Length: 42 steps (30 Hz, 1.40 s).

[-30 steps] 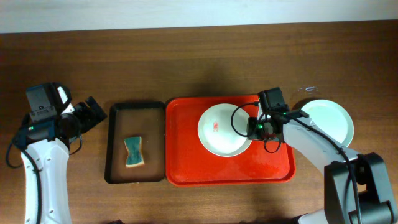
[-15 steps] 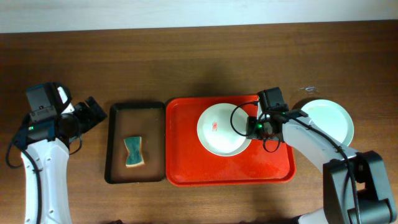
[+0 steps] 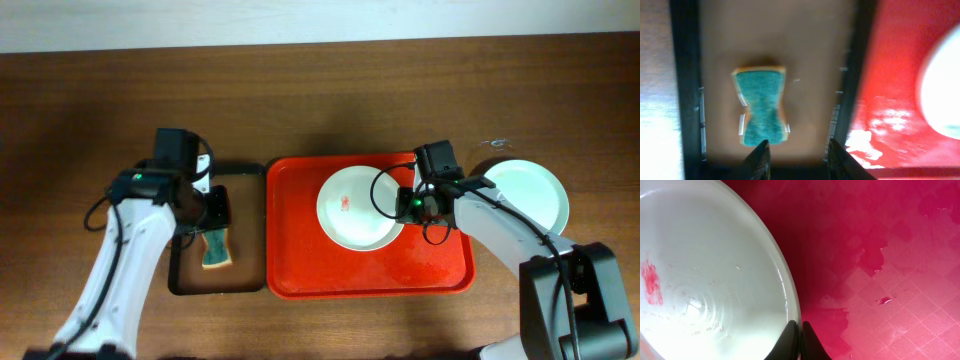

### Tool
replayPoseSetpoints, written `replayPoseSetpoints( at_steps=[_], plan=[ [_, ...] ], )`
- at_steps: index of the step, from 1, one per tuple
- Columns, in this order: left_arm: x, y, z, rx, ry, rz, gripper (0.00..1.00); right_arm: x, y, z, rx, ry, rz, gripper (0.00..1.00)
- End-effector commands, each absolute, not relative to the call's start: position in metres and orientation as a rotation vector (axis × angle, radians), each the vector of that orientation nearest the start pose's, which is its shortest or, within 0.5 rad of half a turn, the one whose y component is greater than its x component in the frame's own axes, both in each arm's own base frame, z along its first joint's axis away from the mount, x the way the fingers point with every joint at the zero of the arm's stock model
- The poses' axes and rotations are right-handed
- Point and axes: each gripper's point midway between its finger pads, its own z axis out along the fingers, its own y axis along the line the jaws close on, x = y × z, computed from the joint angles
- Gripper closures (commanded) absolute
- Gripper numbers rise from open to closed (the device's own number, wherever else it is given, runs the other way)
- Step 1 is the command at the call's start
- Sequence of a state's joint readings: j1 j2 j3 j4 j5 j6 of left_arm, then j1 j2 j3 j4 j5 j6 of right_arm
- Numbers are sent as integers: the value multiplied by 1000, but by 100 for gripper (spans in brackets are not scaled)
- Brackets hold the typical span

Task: Clean dirty plates on tray and stack at the side
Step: 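Grasp the sponge from the black tray with the left gripper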

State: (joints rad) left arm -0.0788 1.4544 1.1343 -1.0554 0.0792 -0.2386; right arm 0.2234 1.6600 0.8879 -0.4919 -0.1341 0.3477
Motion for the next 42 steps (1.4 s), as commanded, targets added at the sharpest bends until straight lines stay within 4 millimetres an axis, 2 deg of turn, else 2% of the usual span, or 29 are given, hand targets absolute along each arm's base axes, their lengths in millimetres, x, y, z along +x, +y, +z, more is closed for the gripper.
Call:
replayPoseSetpoints(
  at_steps=[1,2,6,11,12,17,21,25,27,30,32,33,35,36,37,39,40,42],
  plan=[
    [285,-20,79,-284,3068,31,64,318,98,11,146,2883,312,96],
    [282,-20,64,-287,3127,48,62,318,98,11,146,2883,312,96],
    [270,-19,29,-296,3264,93,66,318,98,10,146,2883,311,96],
    [269,-18,25,-294,3269,102,67,318,98,10,147,2884,311,96],
    [274,-14,25,-297,3250,125,71,318,98,10,146,2884,310,96],
    [273,-6,24,-353,3247,114,71,317,98,10,147,2887,309,96],
    [266,-10,7,-354,3247,70,73,318,98,10,147,2884,311,96],
    [268,-10,6,-353,3241,68,83,318,98,10,146,2884,311,96],
    [268,-10,6,-355,3241,68,79,318,98,10,146,2884,311,95],
    [271,-10,9,-346,3223,64,80,318,98,10,146,2883,311,95],
    [277,-11,24,-341,3162,47,76,318,98,10,146,2884,311,95],
    [282,-11,42,-336,3098,30,74,318,98,10,146,2883,311,95],
    [285,-11,54,-332,3051,17,72,318,98,10,146,2883,311,95],
    [282,-11,57,-333,3054,17,51,318,98,10,146,2883,311,95],
    [275,-11,57,-335,3082,24,45,318,98,10,146,2883,311,95],
    [268,-14,53,-337,3108,1,53,318,98,10,146,2883,311,95],
    [267,-13,47,-337,3104,1,60,318,98,10,146,2883,312,95],
    [268,-13,30,-333,3074,-6,65,318,98,10,146,2883,311,95]
  ],
)
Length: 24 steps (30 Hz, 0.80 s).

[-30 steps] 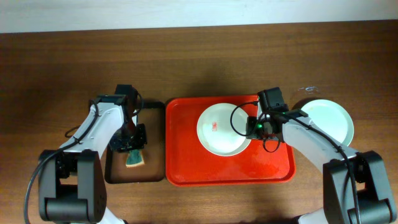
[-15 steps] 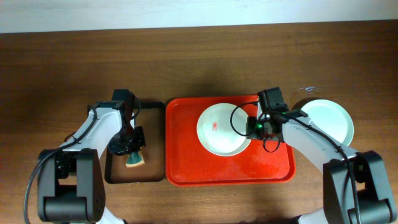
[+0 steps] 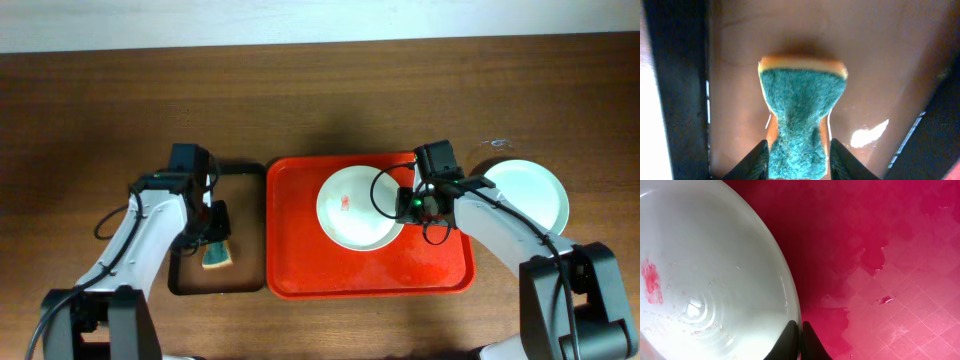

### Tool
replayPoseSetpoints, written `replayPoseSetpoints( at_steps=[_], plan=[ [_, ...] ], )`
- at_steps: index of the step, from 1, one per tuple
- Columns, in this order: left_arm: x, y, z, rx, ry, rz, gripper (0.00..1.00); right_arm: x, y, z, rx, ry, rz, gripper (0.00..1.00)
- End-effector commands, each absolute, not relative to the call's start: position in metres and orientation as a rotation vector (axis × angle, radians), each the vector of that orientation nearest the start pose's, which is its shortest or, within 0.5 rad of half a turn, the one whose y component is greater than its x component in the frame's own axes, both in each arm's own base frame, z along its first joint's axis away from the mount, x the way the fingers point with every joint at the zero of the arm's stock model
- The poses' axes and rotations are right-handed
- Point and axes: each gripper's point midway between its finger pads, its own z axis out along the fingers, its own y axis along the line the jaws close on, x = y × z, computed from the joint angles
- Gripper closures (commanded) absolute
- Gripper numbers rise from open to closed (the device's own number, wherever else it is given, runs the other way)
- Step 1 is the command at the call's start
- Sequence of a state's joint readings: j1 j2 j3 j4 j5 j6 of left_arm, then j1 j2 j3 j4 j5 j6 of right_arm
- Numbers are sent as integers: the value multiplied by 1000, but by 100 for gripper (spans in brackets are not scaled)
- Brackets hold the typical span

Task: Clean dirty plates on tray and stack at the side
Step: 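Grasp the sponge from the black tray with the left gripper, then move the sponge onto the white plate with the left gripper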

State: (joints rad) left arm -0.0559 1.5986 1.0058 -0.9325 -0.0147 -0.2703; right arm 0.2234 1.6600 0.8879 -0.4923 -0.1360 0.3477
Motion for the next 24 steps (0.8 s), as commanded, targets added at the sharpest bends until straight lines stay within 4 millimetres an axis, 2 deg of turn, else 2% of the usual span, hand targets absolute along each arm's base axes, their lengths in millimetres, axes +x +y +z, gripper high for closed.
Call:
replayPoseSetpoints(
  at_steps=[1,3,5,9,13,16,17,18,20,21,22,23,24],
  plan=[
    [270,-13,26,-331,3057,-11,73,318,98,10,146,2883,311,95],
    [272,-13,26,-330,3051,-11,82,318,98,10,146,2883,311,95],
    [274,-13,26,-329,3041,-8,83,318,98,10,146,2883,311,95],
    [267,-13,14,-331,3047,-8,80,318,98,10,146,2884,311,95],
    [265,-12,12,-332,3058,-4,80,318,98,10,146,2884,311,95],
    [260,-12,2,-336,3092,3,81,318,98,10,146,2884,311,95],
    [261,-12,0,-336,3095,3,83,318,98,10,146,2884,311,93],
    [260,-12,-1,-337,3103,5,83,318,98,10,146,2884,311,85],
    [258,-12,-5,-338,3118,9,84,318,98,10,146,2884,312,83],
    [258,-13,-6,-339,3120,6,89,318,98,10,146,2884,311,83],
    [259,-13,-6,-338,3118,4,100,318,98,10,146,2884,311,83],
    [257,-12,-3,-339,3130,9,100,318,98,10,145,2885,316,72],
    [260,-11,6,-343,3126,17,100,318,99,11,145,2885,322,71]
  ],
)
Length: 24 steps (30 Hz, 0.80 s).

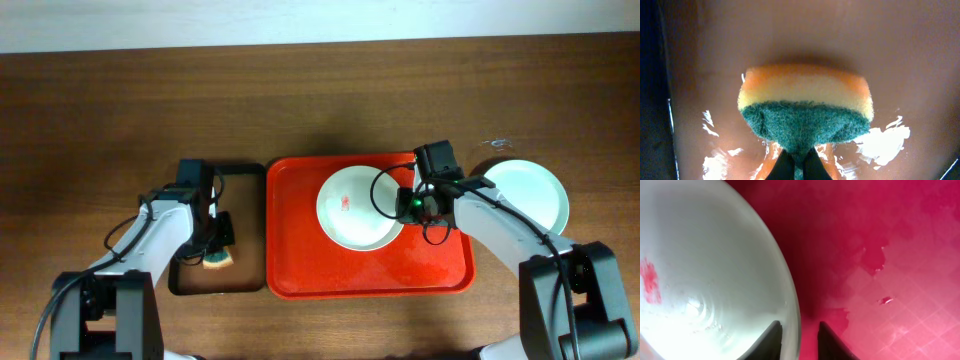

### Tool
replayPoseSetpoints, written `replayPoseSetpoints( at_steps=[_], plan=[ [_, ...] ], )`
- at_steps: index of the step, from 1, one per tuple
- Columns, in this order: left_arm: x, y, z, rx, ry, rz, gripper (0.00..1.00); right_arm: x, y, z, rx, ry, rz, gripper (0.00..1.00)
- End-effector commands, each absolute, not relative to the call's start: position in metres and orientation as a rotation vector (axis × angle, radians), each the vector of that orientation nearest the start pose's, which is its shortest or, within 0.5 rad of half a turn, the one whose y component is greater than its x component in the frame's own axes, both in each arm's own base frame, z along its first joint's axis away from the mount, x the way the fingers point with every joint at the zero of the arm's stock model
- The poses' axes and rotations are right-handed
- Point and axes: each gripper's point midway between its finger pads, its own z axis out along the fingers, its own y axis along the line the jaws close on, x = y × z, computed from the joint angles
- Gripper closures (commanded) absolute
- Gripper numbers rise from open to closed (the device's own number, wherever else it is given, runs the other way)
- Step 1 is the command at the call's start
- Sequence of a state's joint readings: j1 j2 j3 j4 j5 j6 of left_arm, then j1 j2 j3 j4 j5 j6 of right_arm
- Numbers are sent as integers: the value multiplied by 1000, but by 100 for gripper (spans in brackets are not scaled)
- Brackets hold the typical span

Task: Clean dirty plates on tray and stack at the side
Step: 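Move the sponge onto the white plate with the left gripper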

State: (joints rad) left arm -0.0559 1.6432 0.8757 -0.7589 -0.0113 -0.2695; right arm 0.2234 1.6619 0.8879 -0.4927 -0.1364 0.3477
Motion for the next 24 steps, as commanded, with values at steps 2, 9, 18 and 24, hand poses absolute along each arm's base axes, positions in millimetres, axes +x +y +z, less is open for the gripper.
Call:
replayPoseSetpoints(
  at_steps=[2,9,18,24],
  plan=[
    [277,-10,28,-336,3048,16,100,316,103,11,141,2893,355,72],
    [305,-22,91,-249,2956,-91,100,305,128,17,158,2919,583,96],
    [309,-36,92,-172,2944,-98,100,308,121,12,290,2923,529,96],
    [313,-34,92,-159,2927,-55,100,313,125,10,278,2904,556,96]
  ],
)
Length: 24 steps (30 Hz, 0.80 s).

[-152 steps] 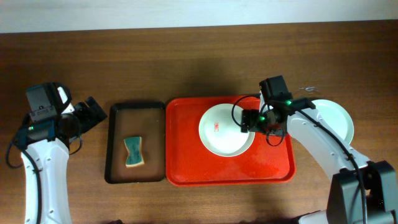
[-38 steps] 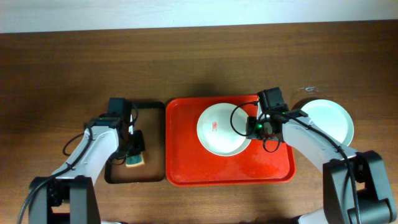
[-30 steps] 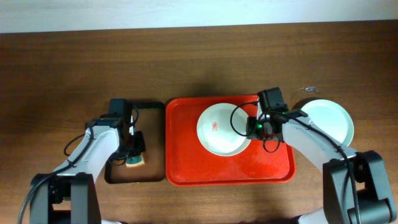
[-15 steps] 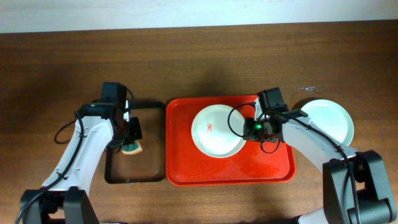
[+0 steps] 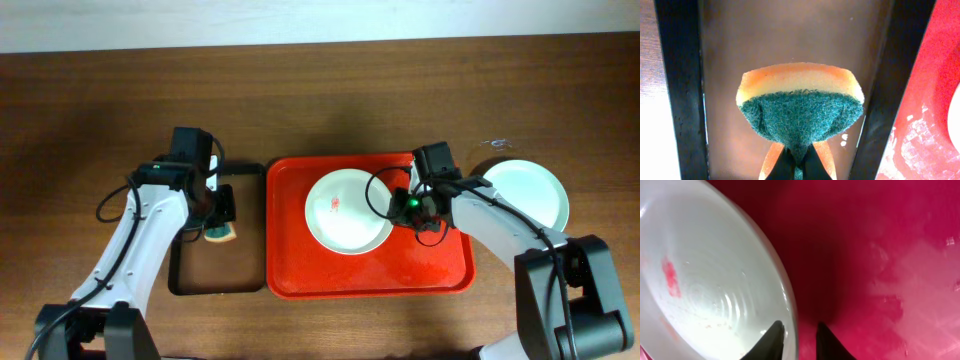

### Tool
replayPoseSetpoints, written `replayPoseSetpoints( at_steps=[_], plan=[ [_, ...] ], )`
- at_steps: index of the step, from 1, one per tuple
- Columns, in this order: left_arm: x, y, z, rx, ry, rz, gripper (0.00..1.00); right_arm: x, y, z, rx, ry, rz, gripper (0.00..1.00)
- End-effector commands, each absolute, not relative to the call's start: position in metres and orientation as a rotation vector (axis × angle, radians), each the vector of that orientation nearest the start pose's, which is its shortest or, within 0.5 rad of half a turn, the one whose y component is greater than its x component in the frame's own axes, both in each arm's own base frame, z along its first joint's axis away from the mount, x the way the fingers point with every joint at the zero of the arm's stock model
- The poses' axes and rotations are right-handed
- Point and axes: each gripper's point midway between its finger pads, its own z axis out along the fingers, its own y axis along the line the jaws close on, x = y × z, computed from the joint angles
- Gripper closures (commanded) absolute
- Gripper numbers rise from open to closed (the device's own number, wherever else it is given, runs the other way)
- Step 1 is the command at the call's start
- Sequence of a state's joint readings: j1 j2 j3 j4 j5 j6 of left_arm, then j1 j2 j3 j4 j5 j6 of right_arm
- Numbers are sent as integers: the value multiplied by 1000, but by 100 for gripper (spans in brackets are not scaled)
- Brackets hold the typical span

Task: Clean dirty plates on tray and stack at the side
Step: 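Move the sponge onto the white plate with the left gripper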

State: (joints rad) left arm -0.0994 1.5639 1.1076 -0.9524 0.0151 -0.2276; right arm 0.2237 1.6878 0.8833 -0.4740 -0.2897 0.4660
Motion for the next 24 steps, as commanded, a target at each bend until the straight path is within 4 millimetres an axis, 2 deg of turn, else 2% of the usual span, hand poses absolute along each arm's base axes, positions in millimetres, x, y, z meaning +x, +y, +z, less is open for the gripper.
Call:
replayPoseSetpoints(
  at_steps=[1,3,5,8,9,10,11,12,14,17,20,23,24],
  plan=[
    [313,-34,92,-158,2925,-55,100,308,131,10,258,2922,567,96],
    [313,-34,92,-158,2926,-55,100,299,150,10,161,2939,574,96],
    [312,-34,96,-146,2935,-52,100,298,153,10,149,2940,575,96],
    [324,-38,133,-101,2931,-52,100,297,153,10,148,2941,580,96],
    [329,-46,137,-75,2920,-70,100,298,154,10,148,2938,581,94],
    [330,-63,133,-17,2924,-114,100,299,154,10,146,2932,583,89],
    [332,-74,128,27,2927,-117,100,301,155,11,144,2924,586,90],
    [336,-88,118,79,2933,-128,100,301,156,11,142,2923,594,96],
    [334,-124,100,172,2970,-267,100,298,161,13,133,2929,646,96],
    [331,-162,82,308,2977,-314,100,297,163,12,109,2930,610,96],
    [326,-188,71,335,2984,-329,100,296,165,12,101,2931,613,96],
    [323,-198,59,379,3000,-324,100,292,170,12,84,2939,634,96],
    [322,-199,58,382,3003,-323,100,291,174,12,62,2939,636,91]
  ],
)
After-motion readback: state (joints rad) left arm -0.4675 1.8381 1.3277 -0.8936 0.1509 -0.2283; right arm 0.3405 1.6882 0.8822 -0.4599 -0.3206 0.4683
